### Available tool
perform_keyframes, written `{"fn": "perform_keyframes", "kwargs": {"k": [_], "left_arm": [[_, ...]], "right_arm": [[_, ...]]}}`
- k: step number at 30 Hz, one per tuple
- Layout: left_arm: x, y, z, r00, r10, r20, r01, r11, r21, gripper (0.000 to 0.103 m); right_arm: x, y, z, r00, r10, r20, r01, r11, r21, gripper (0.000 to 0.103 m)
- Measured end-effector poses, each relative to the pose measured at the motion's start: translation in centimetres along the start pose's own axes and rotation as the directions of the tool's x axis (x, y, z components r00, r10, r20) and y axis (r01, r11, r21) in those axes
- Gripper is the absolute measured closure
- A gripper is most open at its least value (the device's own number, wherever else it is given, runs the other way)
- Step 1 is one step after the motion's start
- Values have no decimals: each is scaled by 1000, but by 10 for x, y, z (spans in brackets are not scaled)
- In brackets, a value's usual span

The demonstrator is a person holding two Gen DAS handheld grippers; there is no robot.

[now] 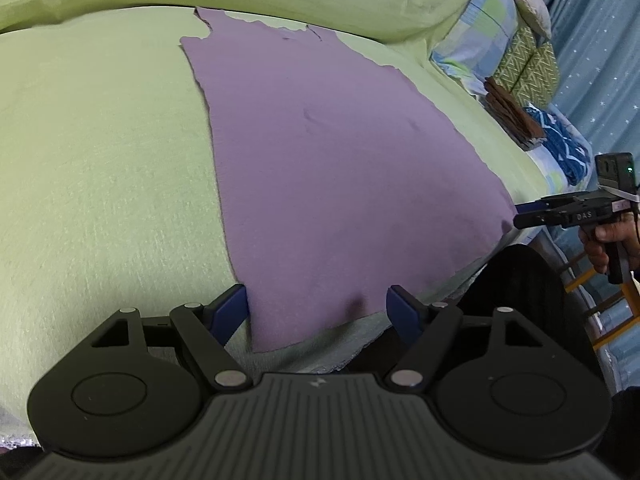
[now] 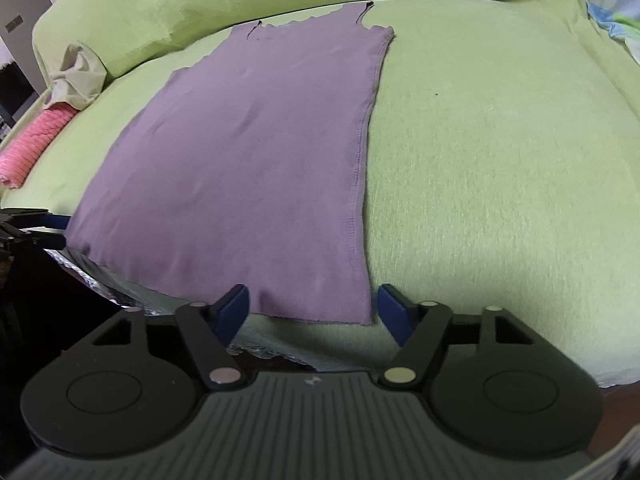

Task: Fold clothes
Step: 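Close both grippers on the tank top hem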

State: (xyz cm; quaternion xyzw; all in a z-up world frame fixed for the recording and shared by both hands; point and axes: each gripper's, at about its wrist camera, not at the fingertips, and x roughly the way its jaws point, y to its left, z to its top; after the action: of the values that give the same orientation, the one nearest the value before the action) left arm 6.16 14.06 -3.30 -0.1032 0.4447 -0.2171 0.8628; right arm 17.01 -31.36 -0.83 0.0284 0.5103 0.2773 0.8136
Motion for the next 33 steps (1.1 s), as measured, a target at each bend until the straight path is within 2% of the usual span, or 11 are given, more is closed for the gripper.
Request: {"fn": "perform_keyframes", "kwargs": {"k": [1,4,11,14,16,19,24,29,31,32,33], "left_arm": [[0,0,0,1000,-4,-1,4,1000,1,28],[0,2,0,999,-33,-18,33,999,-3,28],[-1,11,3,996,-71,-47,68,996,-64,31],[1,13,4,996,-79,-48,75,994,-79,32],[2,15,6,996,-76,-52,71,994,-80,39],[1,20,7,995,-84,-48,79,991,-110,45],[1,31,7,993,-114,-39,106,981,-160,47],[3,36,8,994,-97,-56,88,985,-147,61],[4,35,10,995,-77,-67,68,989,-129,74],[3,35,10,995,-70,-69,61,990,-129,78],[4,35,10,996,-56,-75,46,991,-123,87]], "right_arm": [[0,-1,0,1000,8,0,-8,1000,5,51],[-1,-2,1,999,37,-6,-37,999,17,60],[2,-1,1,999,44,-13,-44,999,25,63],[2,0,0,999,43,-17,-42,999,29,68],[2,-2,-1,999,50,-19,-49,998,42,73],[2,-5,-3,998,65,-13,-64,995,73,74],[2,-14,-4,997,82,-4,-81,989,127,78],[2,-19,-5,996,90,-3,-89,983,159,86],[3,-22,-6,996,84,-3,-82,982,169,97],[4,-23,-6,997,80,-3,-78,982,172,98],[4,-24,-6,997,79,-4,-77,982,173,99]]}}
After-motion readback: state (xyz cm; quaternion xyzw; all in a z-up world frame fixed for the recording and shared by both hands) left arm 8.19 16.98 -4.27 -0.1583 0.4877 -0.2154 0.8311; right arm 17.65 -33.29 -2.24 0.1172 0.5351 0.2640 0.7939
